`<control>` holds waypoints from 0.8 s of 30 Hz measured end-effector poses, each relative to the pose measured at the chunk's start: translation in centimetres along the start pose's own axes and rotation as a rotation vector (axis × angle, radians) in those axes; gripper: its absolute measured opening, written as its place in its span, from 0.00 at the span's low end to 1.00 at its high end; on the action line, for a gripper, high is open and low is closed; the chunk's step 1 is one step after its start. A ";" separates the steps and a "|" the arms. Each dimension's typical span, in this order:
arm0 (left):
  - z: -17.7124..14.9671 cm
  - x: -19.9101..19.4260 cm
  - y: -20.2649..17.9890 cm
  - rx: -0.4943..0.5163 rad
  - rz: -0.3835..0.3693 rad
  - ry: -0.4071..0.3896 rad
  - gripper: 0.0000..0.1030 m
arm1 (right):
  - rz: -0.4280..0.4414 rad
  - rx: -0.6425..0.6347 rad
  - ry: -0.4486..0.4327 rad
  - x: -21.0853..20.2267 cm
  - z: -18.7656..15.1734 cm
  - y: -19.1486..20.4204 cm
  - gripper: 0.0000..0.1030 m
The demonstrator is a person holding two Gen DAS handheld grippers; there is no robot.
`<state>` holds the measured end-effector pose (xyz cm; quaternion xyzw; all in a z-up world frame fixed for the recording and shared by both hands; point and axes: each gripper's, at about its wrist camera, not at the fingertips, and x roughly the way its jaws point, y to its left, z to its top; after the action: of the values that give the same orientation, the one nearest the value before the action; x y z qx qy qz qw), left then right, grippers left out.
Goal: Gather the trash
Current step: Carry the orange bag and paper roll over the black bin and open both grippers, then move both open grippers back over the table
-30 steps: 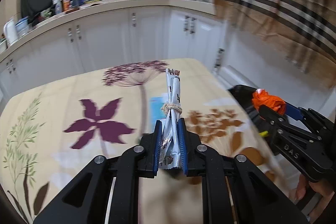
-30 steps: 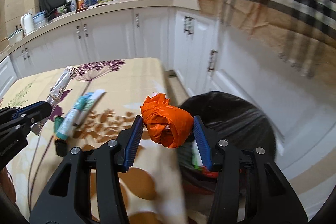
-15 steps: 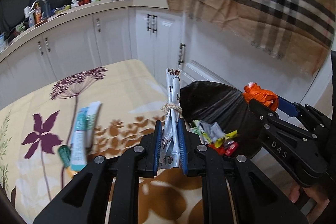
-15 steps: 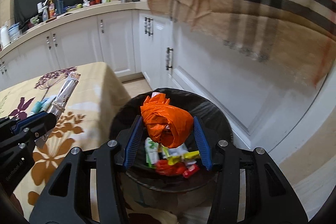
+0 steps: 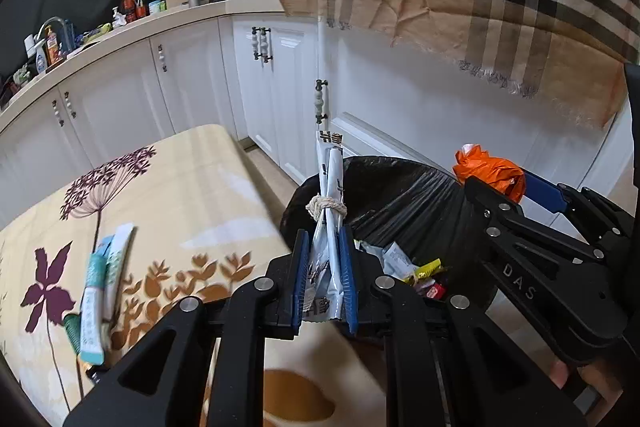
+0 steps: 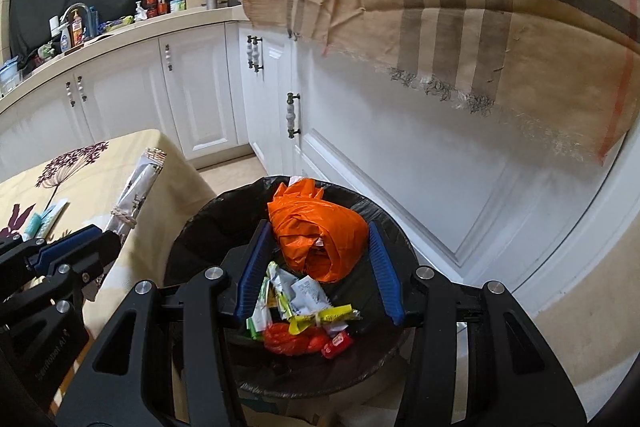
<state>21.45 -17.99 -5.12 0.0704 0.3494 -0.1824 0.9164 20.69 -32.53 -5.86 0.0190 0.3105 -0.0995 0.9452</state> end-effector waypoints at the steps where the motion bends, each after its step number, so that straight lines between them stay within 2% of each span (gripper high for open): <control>1: 0.2 0.3 -0.2 0.003 -0.001 0.000 0.16 | -0.005 0.002 -0.003 0.2 0.1 -0.2 0.46; 5: 0.8 1.6 -0.8 0.014 0.000 0.002 0.17 | -0.023 0.018 -0.014 1.2 0.5 -0.8 0.48; 8: 1.0 2.5 -1.0 0.010 -0.005 0.019 0.19 | -0.033 0.027 -0.006 2.0 0.6 -1.1 0.57; 9: 1.1 2.7 -1.0 0.012 -0.001 0.022 0.20 | -0.038 0.031 -0.006 2.2 0.6 -1.3 0.57; 11: 1.2 2.9 -1.1 0.013 0.002 0.027 0.32 | -0.035 0.037 -0.001 2.3 0.5 -1.4 0.57; 12: 1.2 2.9 -1.0 0.009 0.002 0.024 0.33 | -0.037 0.037 -0.001 2.3 0.5 -1.4 0.57; 24: 1.3 1.6 0.7 -0.038 0.035 0.008 0.47 | -0.030 0.041 0.004 1.0 0.0 -0.8 0.57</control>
<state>23.59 -18.06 -5.23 0.0595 0.3552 -0.1595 0.9192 21.33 -33.49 -6.44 0.0338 0.3105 -0.1199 0.9424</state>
